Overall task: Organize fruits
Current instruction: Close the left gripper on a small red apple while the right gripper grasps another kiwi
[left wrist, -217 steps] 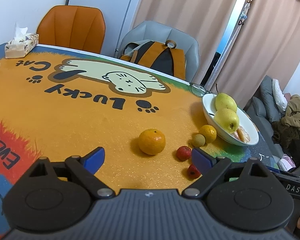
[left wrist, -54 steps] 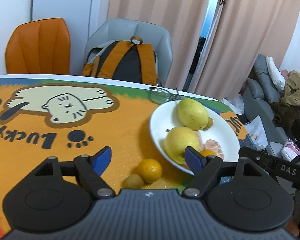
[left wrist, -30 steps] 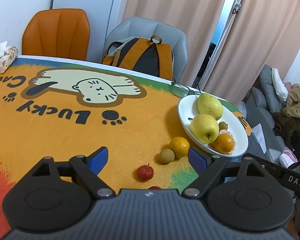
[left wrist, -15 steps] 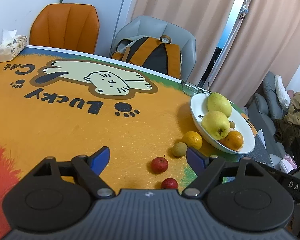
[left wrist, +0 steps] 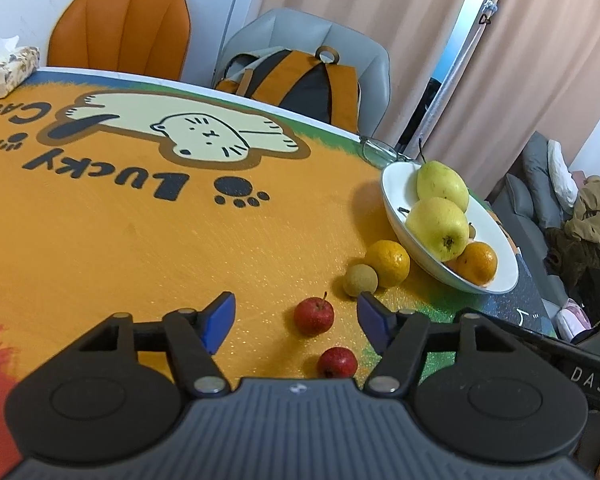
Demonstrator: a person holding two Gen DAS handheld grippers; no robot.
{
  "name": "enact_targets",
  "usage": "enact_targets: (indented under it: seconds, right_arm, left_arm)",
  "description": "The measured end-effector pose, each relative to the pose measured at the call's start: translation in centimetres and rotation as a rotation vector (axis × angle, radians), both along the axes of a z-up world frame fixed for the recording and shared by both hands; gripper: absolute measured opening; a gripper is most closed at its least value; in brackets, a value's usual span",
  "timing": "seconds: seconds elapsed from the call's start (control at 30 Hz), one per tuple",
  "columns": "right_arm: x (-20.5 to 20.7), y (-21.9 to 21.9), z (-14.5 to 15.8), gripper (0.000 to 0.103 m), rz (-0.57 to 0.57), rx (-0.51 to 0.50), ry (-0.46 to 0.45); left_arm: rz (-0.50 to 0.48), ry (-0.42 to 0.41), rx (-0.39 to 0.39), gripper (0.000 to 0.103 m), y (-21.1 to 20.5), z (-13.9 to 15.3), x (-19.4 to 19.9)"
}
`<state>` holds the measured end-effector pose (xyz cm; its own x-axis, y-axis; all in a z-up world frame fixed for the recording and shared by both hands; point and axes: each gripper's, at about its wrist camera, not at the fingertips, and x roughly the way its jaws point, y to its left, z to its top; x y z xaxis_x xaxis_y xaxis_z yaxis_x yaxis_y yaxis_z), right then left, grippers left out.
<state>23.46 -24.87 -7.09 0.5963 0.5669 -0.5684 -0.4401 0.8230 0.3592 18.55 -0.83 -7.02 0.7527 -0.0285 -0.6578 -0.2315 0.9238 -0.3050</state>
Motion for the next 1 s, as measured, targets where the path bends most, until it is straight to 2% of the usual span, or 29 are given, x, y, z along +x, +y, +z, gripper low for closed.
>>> enact_targets:
  seconds: [0.2,0.3,0.4,0.43,1.0]
  right_arm:
    - [0.1,0.5,-0.2,0.06,0.01,-0.006,0.005]
    - [0.3,0.7,-0.3,0.06,0.011,-0.008,0.006]
    - [0.4,0.9,-0.4,0.06,0.012,-0.012,0.01]
    - [0.5,1.0,-0.5,0.06,0.014,-0.013,0.011]
    - [1.8,5.3,-1.1,0.059,0.068,-0.031,0.03]
  left_arm:
    - [-0.027,0.025,-0.018,0.055,-0.5,-1.3,1.0]
    - [-0.028,0.023,-0.015,0.047,-0.6,-1.8,1.3]
    - [-0.018,0.015,-0.015,0.033,-0.4,-2.0,1.4]
    - [-0.023,0.014,-0.028,0.024,-0.3,-2.0,1.5]
    - [0.067,-0.007,-0.016,0.024,3.7,-0.4,-0.4]
